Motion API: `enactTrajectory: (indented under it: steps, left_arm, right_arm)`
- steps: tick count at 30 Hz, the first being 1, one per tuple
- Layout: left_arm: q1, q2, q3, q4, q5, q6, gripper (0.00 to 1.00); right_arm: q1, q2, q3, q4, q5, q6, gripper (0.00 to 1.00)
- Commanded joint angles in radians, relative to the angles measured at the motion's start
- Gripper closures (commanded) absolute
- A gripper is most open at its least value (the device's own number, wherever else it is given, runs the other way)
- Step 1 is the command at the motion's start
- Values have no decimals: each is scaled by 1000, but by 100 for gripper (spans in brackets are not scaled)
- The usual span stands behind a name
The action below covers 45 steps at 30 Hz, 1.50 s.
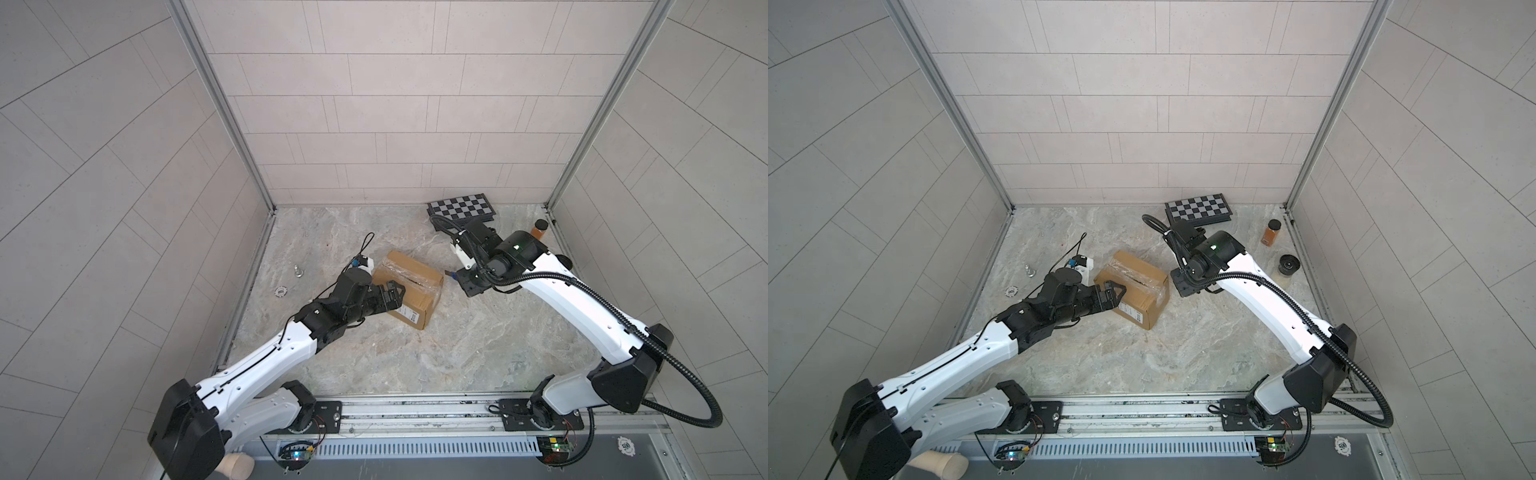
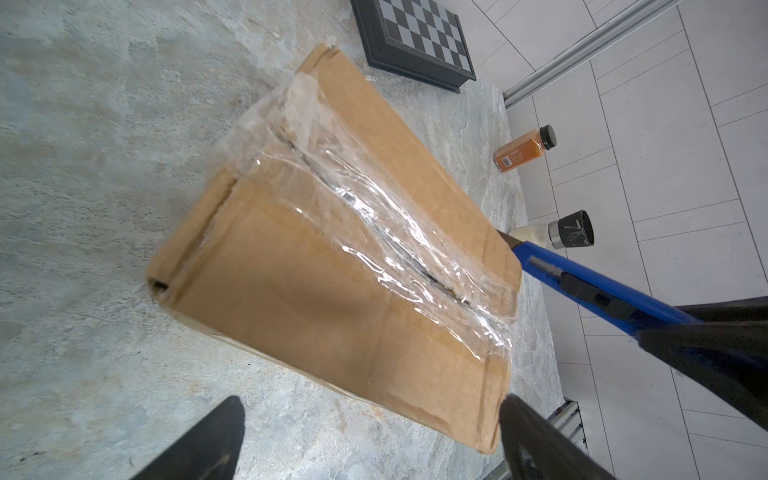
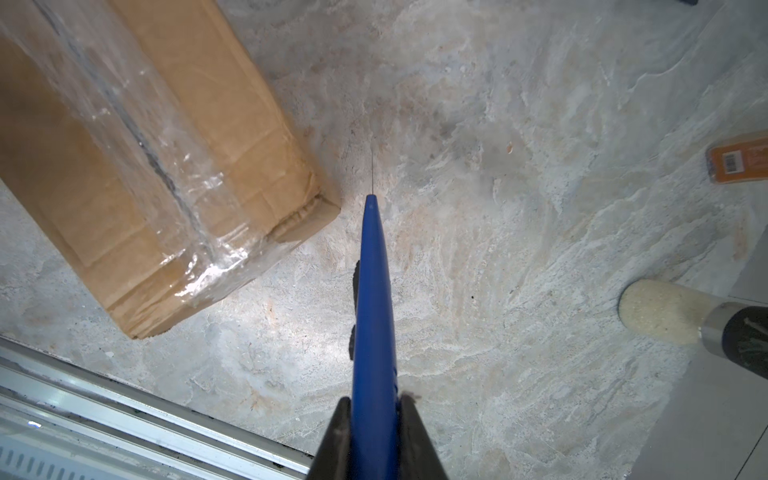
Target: Unpack the express box
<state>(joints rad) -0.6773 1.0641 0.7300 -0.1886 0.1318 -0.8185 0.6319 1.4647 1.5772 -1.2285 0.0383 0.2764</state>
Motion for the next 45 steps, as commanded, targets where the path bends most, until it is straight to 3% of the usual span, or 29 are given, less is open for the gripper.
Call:
enactTrajectory:
  steps: [1, 7, 13, 16, 22, 29, 45]
  left_arm:
    - [-5, 7, 13, -9, -18, 7, 1]
    - [-5, -4, -1, -10, -26, 2, 1]
    - [-4, 21, -2, -2, -12, 2, 1]
    - [-5, 35, -1, 0, -5, 4, 1]
    - [-8, 50, -7, -31, -19, 2, 3]
    - [-16, 121, -22, -73, -55, -10, 4]
    - [-16, 180, -21, -132, -101, -4, 5]
  right_arm:
    - [3, 9, 41, 28, 11, -48, 100]
    - [67, 31, 61, 3, -50, -96, 100]
    - [119, 3, 28, -62, -24, -13, 100]
    - [119, -31, 29, -86, 56, 1, 100]
    - [134, -36, 191, -164, 105, -10, 100]
    - [301, 43, 395, -333, 172, -58, 100]
    - [409, 110, 394, -396, 137, -93, 100]
